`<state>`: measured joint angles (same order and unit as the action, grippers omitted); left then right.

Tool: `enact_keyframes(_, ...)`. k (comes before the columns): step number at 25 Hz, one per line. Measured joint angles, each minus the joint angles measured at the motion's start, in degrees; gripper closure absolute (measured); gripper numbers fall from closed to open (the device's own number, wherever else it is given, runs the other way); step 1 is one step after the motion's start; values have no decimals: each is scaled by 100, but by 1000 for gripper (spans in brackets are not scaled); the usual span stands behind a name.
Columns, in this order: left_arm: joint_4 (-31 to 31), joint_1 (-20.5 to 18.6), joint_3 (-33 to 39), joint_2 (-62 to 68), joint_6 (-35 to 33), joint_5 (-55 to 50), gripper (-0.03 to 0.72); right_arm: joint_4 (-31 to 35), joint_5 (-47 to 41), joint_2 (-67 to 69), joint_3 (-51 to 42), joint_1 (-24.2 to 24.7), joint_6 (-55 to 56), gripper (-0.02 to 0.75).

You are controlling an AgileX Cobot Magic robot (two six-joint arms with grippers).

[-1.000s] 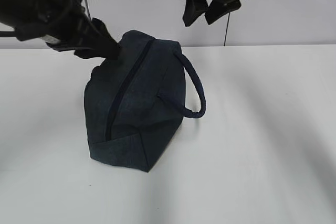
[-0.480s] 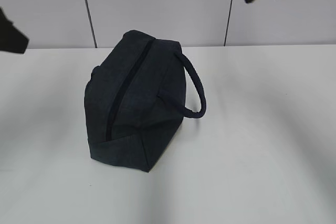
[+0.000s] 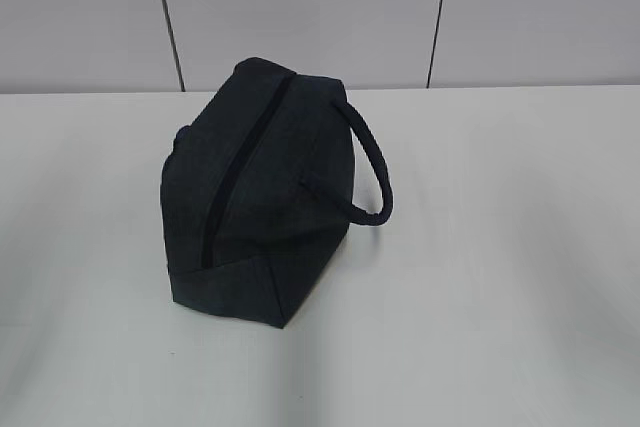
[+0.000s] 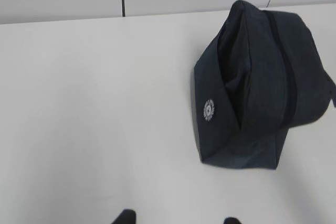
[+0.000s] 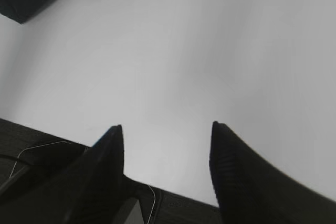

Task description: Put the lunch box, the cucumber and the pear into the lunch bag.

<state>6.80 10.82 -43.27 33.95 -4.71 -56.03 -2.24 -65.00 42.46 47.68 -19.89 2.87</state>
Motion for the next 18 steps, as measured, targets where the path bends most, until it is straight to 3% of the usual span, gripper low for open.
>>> enact_keyframes(5,-581,0,28,-929,405,-847,377,-607,-216,-2454,-1276,0,486,324)
enact_keyframes(9,-680,0,28,-1475,471,-1159,379,-957,-710,-3967,-1573,0,563,325)
enact_keyframes(18,-854,0,453,-2581,524,-1682,379,-1105,-724,-4354,-1665,0,516,325)
